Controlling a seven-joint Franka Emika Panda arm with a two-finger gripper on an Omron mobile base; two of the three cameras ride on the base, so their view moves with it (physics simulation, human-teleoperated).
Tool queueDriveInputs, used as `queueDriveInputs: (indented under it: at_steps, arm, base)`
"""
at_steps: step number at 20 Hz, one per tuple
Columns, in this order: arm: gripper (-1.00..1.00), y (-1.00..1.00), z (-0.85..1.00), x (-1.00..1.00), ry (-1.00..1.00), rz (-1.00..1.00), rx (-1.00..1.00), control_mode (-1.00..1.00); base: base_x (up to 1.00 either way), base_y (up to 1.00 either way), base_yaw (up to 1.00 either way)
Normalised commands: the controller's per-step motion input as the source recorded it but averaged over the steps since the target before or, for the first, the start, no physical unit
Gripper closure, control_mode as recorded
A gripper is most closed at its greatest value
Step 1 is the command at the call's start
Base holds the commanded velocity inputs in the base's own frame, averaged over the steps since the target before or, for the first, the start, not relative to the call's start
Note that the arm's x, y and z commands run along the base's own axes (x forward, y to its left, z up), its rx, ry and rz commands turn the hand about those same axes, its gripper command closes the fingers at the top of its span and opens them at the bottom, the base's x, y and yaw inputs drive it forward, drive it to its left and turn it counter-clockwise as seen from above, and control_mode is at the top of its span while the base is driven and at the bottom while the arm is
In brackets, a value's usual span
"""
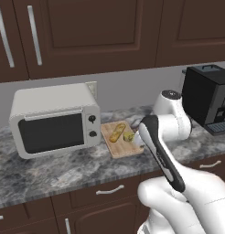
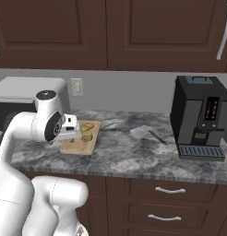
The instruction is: Retrieve the sausage and cheese from the fridge and place them on the cutting board on the counter.
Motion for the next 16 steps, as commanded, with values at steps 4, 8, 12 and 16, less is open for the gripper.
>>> queueDriveInputs:
  at_steps: [4, 8, 12, 16]
  arm:
    - [-1.0, 0.0, 0.24, -0.5, 0.01, 0.0, 0.0, -1.0]
    - [-1.0, 0.0, 0.0, 0.0, 0.0, 0.0, 0.0, -1.0]
    - [-1.0, 0.0, 0.0, 0.0, 0.0, 0.0, 0.0, -1.0]
    - [-1.0, 0.0, 0.0, 0.0, 0.0, 0.0, 0.0, -1.0]
  base:
    - [0.0, 0.0, 0.0]
    - [0.0, 0.0, 0.0]
    - [0.0, 0.0, 0.0]
    - [0.0, 0.0, 0.0]
